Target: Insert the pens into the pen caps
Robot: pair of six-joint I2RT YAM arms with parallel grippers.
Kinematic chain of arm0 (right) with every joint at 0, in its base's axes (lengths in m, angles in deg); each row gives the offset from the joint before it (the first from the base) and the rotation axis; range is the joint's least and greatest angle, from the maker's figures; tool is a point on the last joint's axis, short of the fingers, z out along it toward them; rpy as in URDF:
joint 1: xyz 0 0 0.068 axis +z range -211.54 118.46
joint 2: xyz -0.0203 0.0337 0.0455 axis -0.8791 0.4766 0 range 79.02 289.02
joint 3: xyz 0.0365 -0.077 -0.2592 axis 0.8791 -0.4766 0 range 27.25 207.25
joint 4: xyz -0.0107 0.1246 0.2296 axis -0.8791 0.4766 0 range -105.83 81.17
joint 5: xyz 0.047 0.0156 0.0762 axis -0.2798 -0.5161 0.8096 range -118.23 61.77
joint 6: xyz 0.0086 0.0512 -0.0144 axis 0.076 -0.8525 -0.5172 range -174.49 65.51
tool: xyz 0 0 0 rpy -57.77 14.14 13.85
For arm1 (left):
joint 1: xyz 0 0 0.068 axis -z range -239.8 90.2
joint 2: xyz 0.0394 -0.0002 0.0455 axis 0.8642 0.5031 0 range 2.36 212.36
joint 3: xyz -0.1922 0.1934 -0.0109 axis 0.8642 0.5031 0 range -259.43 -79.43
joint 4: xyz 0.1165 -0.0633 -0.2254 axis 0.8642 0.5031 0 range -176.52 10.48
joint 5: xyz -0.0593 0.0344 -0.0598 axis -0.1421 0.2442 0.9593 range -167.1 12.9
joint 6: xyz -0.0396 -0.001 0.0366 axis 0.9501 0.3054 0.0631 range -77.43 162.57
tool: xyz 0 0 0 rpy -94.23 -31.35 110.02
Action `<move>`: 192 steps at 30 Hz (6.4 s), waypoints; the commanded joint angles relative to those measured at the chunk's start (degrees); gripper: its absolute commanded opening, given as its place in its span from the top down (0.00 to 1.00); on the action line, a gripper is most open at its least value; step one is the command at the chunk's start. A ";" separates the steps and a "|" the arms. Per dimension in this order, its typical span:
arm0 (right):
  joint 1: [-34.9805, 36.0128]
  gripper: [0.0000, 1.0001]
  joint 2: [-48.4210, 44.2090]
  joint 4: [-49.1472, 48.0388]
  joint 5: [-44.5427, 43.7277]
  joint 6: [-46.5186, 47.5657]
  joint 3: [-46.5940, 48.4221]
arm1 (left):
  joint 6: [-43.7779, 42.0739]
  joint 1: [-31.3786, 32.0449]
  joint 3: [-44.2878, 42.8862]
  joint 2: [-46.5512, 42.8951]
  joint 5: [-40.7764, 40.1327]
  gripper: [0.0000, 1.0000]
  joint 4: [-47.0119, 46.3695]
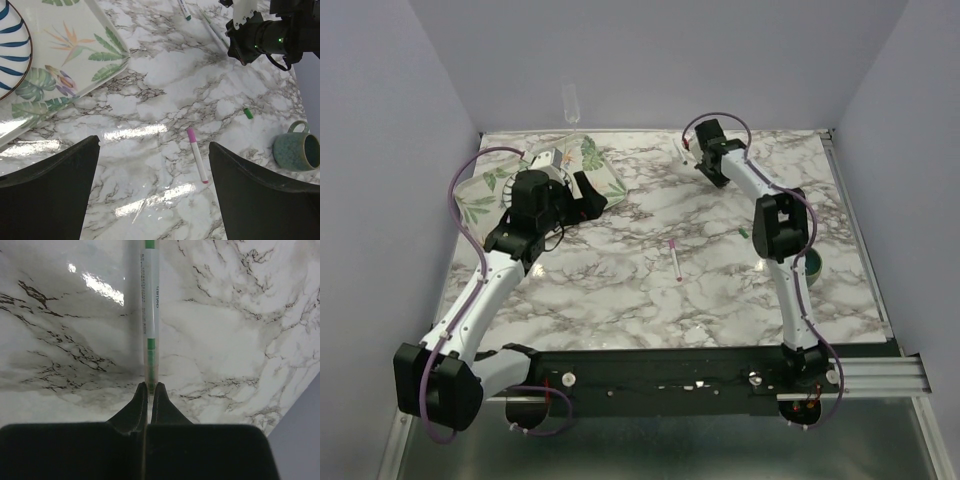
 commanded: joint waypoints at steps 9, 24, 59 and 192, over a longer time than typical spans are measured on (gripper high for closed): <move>3.34 0.99 4.14 -1.75 -10.13 15.42 -0.16 | -1.96 0.01 -2.21 0.24 -2.03 0.01 2.47; 5.62 0.99 11.18 -4.30 -13.03 16.39 10.83 | -1.69 1.24 -2.30 0.41 -0.80 0.01 2.83; 6.68 0.99 10.82 -36.21 -21.03 38.45 4.93 | -2.84 1.15 -4.58 5.16 -0.98 0.01 4.59; 9.05 0.99 -28.54 -31.64 -23.50 28.44 -51.14 | -0.73 2.47 0.69 -8.20 -0.45 0.01 0.37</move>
